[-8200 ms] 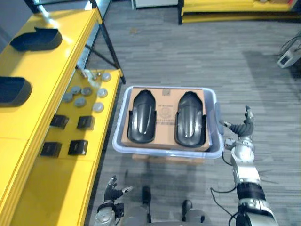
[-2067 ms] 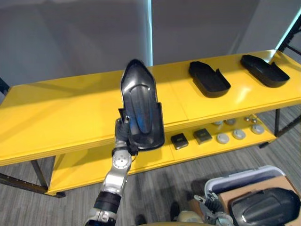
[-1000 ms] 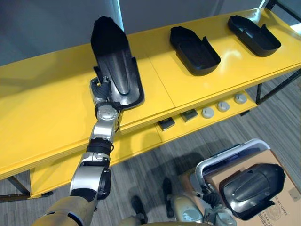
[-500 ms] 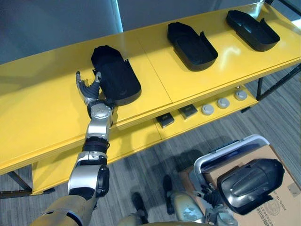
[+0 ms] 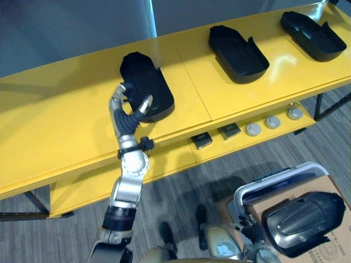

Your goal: Walk over and take plastic housings, then place them on the shelf

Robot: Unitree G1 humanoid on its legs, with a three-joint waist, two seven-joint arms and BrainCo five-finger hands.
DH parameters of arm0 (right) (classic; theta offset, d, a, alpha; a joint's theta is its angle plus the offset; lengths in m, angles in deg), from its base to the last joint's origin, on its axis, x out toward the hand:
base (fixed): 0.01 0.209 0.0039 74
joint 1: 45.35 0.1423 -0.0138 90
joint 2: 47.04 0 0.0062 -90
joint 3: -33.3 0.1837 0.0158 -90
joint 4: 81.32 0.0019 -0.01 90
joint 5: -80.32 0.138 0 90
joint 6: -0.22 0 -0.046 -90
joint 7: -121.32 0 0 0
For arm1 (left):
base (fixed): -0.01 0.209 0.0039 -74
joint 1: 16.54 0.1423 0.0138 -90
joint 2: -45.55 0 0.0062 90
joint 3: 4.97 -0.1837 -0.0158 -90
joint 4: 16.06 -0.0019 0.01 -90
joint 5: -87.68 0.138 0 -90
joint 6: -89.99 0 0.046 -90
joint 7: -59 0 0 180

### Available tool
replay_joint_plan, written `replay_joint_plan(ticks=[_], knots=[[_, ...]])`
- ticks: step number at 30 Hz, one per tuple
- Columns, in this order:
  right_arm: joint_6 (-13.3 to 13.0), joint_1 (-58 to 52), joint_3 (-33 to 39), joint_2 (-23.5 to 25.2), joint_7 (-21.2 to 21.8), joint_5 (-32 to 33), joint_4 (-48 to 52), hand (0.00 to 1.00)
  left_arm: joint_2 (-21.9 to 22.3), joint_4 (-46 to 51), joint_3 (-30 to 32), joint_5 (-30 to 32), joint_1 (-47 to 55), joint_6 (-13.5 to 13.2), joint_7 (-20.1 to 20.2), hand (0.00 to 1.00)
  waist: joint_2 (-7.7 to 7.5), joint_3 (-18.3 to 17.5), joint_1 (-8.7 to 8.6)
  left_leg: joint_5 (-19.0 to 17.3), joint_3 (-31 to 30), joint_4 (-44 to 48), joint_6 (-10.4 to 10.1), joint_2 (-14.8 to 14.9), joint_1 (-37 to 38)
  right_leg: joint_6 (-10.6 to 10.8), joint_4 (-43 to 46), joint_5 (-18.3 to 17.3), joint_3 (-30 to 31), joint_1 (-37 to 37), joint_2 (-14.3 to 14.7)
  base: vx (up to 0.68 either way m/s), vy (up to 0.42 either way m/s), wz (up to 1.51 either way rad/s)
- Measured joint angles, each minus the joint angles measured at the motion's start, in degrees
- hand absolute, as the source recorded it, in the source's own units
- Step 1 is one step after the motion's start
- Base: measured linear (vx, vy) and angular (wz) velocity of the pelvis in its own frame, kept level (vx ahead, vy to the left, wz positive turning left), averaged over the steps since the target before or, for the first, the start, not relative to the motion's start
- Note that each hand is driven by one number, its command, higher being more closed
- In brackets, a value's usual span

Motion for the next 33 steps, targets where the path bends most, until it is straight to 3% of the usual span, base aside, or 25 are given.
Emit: replay_joint_plan(ticks=[6,11,24,33], knots=[[0.1,0.5,-0.2,0.0,0.0,0.0,-0.3,0.0,-0.2,-3.4,-4.1,2.5,0.6,-1.2,3.7,1.0,0.51,-0.3,-0.21,0.3,0.6,0.0,-0.3,0.3,-0.1,-0.4,-0.6,0.6,0.1,0.0,0.3,0.02,-0.011,-0.03],[0.2,1.3,-0.2,0.0,-0.1,0.0,-1.8,0.0,-1.0,-7.8,-5.8,3.4,0.6,-1.0,4.0,1.0,0.5,-0.4,-0.26,0.5,1.4,0.3,-0.1,0.3,-0.1,-0.2,-1.0,0.9,0.4,0.0,0.3,0.04,0.004,-0.04],[0.6,2.9,-0.4,0.0,-0.1,-0.1,-1.7,0.0,-2.4,-16.8,-4.9,4.7,-6.3,3.3,3.6,1.0,0.28,-1.0,-1.18,-0.1,3.6,0.3,-0.4,0.3,-0.8,0.0,-2.5,2.0,2.5,-1.0,0.9,0.0,0.003,-0.09],[0.6,3.0,-0.6,0.0,0.0,-0.1,-0.1,0.0,-3.4,-24.6,-2.8,4.8,-16.7,5.0,3.5,1.0,0.25,-1.0,-1.92,-0.1,4.8,0.4,-0.3,0.2,-2.4,-0.2,-2.0,2.4,3.6,-3.3,1.0,0.02,0.002,-0.07]])
